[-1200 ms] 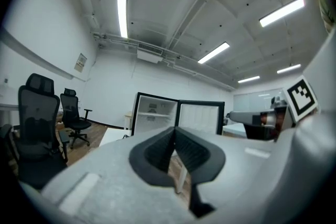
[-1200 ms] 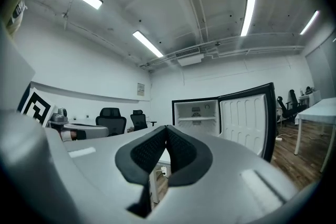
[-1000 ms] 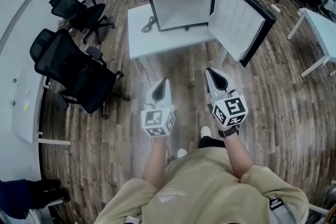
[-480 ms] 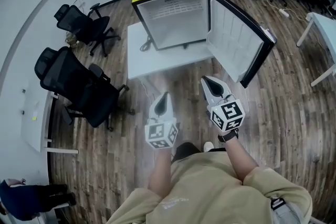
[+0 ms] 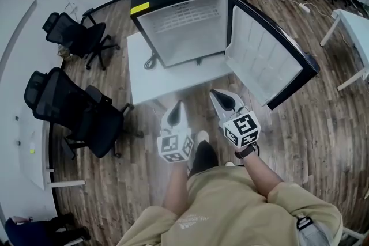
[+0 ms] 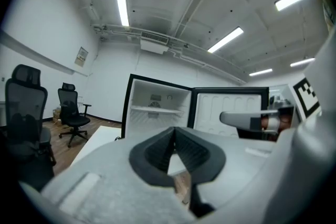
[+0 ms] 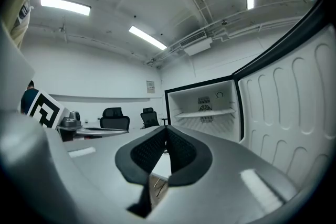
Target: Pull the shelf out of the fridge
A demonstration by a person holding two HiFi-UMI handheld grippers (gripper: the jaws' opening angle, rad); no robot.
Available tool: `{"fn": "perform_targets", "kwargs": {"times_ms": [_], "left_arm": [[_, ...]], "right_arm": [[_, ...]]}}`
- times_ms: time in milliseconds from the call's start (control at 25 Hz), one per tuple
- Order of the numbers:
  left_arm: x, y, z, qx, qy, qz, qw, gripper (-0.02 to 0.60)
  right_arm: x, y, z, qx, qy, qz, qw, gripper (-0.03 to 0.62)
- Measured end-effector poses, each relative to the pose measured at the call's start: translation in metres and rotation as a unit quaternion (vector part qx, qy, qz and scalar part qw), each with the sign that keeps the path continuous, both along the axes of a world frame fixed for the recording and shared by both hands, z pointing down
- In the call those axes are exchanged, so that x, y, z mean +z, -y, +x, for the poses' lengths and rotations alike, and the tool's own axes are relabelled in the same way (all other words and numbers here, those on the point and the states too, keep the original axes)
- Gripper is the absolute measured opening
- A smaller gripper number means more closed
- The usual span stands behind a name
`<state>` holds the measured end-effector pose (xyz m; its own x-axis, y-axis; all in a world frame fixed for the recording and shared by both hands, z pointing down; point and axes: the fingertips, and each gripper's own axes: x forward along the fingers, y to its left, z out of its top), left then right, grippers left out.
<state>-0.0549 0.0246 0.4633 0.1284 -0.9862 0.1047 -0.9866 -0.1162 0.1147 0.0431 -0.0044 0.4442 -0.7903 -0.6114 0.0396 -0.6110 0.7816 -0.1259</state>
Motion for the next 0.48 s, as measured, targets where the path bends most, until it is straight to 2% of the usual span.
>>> {"fn": "perform_targets", "kwargs": {"times_ms": [240,480], "left_arm": [[-0.026,0.09,-0.035,0.027,-0.011,0.029,0.9992,0.002],[-0.035,0.145,-0.056,0.068,-0.02,0.032,0.997,0.002]], "right_arm": [[-0.026,0.075,-0.043,0.01,-0.007,0.025,1.0,-0.005],[-0.031,0.137,-0.079,0.035,0.007,0.008,0.999,-0.005]]}}
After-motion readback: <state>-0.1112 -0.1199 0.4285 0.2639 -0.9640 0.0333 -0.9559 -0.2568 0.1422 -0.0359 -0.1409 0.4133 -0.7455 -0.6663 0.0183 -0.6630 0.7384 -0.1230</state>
